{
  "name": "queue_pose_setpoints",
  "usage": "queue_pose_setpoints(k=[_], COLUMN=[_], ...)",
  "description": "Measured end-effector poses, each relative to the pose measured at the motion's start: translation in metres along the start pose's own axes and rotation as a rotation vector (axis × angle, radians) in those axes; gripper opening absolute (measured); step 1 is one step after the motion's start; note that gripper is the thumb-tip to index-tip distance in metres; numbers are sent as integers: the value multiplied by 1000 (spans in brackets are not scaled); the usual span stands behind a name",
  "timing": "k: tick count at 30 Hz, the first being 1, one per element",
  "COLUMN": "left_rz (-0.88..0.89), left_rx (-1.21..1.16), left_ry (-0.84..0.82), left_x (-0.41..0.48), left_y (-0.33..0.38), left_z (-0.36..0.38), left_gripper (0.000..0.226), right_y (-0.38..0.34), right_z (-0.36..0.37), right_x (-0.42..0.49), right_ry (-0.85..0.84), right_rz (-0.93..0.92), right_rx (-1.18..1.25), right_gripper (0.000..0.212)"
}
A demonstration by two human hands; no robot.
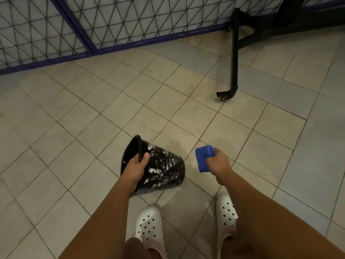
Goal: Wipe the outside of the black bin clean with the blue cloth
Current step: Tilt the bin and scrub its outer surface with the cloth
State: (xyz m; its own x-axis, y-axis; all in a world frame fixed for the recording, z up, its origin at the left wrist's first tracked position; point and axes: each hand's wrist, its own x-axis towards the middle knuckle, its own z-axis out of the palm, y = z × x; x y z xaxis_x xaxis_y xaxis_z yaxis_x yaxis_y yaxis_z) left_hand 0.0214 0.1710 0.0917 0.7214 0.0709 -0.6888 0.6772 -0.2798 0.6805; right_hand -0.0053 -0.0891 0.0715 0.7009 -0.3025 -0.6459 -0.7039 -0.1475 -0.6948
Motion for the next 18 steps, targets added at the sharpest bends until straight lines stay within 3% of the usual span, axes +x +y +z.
queue_pose_setpoints(k=[6,14,18], left_rz=[-85,-119,-50], left_rx=[-142,-88,3], left_ry=[9,83,140], left_x=[2,21,22], left_y=[-20,-18,-11], left_z=[-3,3,11], left_gripper=[46,55,51], right_y=[42,63,80], right_z=[13,45,68], right_x=[8,-8,-17], right_ry=[-34,64,-31], right_rz=[-109,-233,-309], right_rx=[-267,-238,-250], right_gripper=[63,58,57])
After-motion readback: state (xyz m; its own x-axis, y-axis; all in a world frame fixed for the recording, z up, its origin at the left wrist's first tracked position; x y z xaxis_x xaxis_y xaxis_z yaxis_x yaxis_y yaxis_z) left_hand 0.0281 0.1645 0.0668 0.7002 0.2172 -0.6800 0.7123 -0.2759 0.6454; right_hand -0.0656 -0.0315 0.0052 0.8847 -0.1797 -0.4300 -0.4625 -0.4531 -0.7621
